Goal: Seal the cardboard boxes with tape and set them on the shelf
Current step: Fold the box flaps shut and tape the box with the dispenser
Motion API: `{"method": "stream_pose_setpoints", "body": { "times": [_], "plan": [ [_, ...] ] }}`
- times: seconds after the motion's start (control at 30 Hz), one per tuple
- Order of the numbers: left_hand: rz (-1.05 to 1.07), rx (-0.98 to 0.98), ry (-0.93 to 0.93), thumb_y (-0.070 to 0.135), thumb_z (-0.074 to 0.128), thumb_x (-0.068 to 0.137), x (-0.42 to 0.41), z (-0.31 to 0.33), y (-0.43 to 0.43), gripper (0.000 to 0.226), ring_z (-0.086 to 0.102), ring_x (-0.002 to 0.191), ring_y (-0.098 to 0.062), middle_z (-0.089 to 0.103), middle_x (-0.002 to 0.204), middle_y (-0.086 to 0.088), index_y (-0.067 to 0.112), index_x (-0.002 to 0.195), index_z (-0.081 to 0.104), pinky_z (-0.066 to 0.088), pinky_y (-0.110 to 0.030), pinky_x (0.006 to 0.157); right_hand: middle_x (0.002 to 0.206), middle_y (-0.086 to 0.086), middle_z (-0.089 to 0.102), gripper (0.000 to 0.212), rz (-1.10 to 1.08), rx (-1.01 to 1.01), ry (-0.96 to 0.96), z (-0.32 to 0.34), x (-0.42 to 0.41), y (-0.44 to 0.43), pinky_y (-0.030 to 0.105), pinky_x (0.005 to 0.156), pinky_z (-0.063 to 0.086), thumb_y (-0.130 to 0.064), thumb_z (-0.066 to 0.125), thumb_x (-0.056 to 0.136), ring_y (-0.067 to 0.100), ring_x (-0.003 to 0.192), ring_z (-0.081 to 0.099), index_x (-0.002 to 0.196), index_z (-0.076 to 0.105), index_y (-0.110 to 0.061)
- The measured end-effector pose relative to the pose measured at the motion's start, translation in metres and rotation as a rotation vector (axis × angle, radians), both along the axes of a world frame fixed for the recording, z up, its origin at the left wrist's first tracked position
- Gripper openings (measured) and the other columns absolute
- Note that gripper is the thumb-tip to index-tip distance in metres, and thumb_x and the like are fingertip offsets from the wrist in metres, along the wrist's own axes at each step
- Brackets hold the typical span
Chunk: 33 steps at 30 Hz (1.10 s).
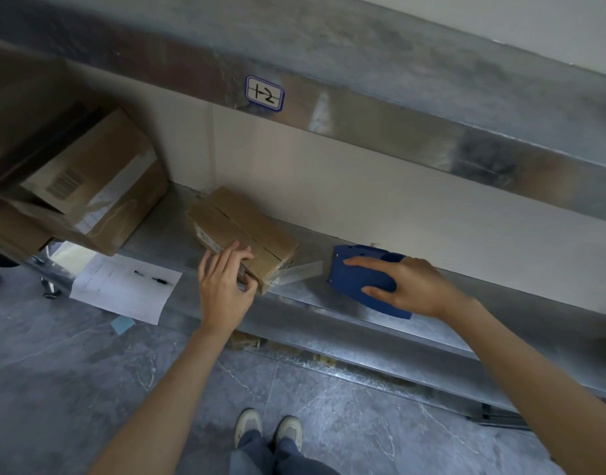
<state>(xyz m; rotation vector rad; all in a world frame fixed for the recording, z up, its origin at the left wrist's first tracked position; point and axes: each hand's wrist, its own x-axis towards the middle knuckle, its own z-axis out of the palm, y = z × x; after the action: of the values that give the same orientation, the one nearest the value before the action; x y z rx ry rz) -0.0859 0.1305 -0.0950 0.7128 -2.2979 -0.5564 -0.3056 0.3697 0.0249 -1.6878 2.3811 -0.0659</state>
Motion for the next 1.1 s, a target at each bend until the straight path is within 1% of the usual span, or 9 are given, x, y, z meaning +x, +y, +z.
{"method": "stream_pose_setpoints", "body": {
  "times": [0.13,0.23,0.33,0.43,0.63,0.77,0.9,1.0,1.1],
  "plan": [
    [-0.061,0.027,-0.067,0.028,0.062,0.074,0.007,0.003,0.004,0.049,0.045,0.135,-0.022,0.058,0.13,-0.003,0.017,0.122,0.058,0.016,-0.034,0.119,0.052,-0.004,0.048,0.053,0.002,0.015,0.037,0.004,0.001,-0.002,0.024,0.046,0.031,-0.046,0.053,0.097,0.01,0.043,0.038,0.144,0.03,-0.057],
    [-0.088,-0.024,-0.16,0.044,0.058,0.076,0.009,0.001,0.006,0.063,0.038,0.14,-0.024,0.051,0.131,-0.003,0.018,0.133,0.053,0.019,-0.043,0.119,0.05,-0.007,0.044,0.052,0.008,0.022,0.065,0.008,0.001,-0.005,0.021,0.046,0.027,-0.046,0.053,0.097,0.009,0.043,0.036,0.145,0.032,-0.054],
    [-0.054,-0.034,-0.195,0.058,0.075,0.076,0.006,-0.001,0.006,0.071,0.04,0.138,-0.024,0.051,0.128,-0.002,0.018,0.13,0.055,0.027,-0.049,0.117,0.049,-0.009,0.041,0.052,0.013,0.032,0.077,0.012,0.002,-0.009,0.021,0.046,0.027,-0.046,0.052,0.098,0.009,0.043,0.036,0.145,0.032,-0.053],
    [-0.018,-0.001,-0.159,0.044,0.089,0.066,-0.001,0.003,0.008,0.069,0.046,0.133,-0.025,0.056,0.122,-0.004,0.016,0.123,0.06,0.034,-0.045,0.111,0.05,-0.007,0.041,0.053,0.023,0.045,0.091,0.017,0.002,-0.012,0.022,0.047,0.027,-0.046,0.05,0.098,0.01,0.043,0.036,0.146,0.029,-0.053],
    [-0.09,0.064,-0.069,0.031,0.089,0.067,0.021,0.005,-0.002,0.065,0.042,0.138,-0.023,0.059,0.129,-0.001,0.015,0.124,0.064,0.032,-0.04,0.109,0.048,-0.012,0.034,0.053,0.11,-0.024,0.086,0.02,0.011,-0.018,0.018,0.045,0.022,-0.044,0.057,0.096,0.007,0.04,0.028,0.144,0.038,-0.052],
    [-0.186,0.144,-0.043,0.015,0.089,0.066,0.046,0.01,-0.02,0.065,0.039,0.142,-0.018,0.056,0.137,0.003,0.015,0.126,0.064,0.038,-0.043,0.112,0.048,-0.009,0.034,0.054,0.202,-0.079,0.081,0.013,0.028,-0.034,0.025,0.04,0.035,-0.045,0.056,0.094,0.006,0.04,0.024,0.143,0.035,-0.052],
    [-0.259,0.228,-0.049,0.008,0.085,0.073,0.059,0.012,-0.036,0.062,0.031,0.147,-0.012,0.043,0.149,0.012,0.021,0.128,0.061,0.036,-0.029,0.113,0.045,-0.01,0.028,0.051,0.233,-0.076,0.086,0.012,0.035,-0.051,0.027,0.038,0.038,-0.05,0.047,0.095,0.006,0.04,0.022,0.144,0.033,-0.051],
    [-0.276,0.285,-0.042,0.009,0.083,0.074,0.058,0.015,-0.04,0.063,0.03,0.147,-0.009,0.045,0.148,0.013,0.024,0.13,0.06,0.03,-0.012,0.112,0.044,-0.01,0.025,0.05,0.215,-0.077,0.081,0.013,0.033,-0.055,0.029,0.038,0.038,-0.051,0.044,0.095,0.008,0.038,0.022,0.144,0.033,-0.053],
    [-0.276,0.292,-0.051,0.011,0.084,0.073,0.058,0.014,-0.041,0.063,0.03,0.147,-0.006,0.046,0.147,0.014,0.024,0.13,0.059,0.028,-0.016,0.115,0.045,-0.008,0.03,0.052,0.206,-0.071,0.056,0.011,0.03,-0.053,0.029,0.041,0.038,-0.052,0.044,0.094,0.01,0.039,0.026,0.144,0.03,-0.057]
  ]
}}
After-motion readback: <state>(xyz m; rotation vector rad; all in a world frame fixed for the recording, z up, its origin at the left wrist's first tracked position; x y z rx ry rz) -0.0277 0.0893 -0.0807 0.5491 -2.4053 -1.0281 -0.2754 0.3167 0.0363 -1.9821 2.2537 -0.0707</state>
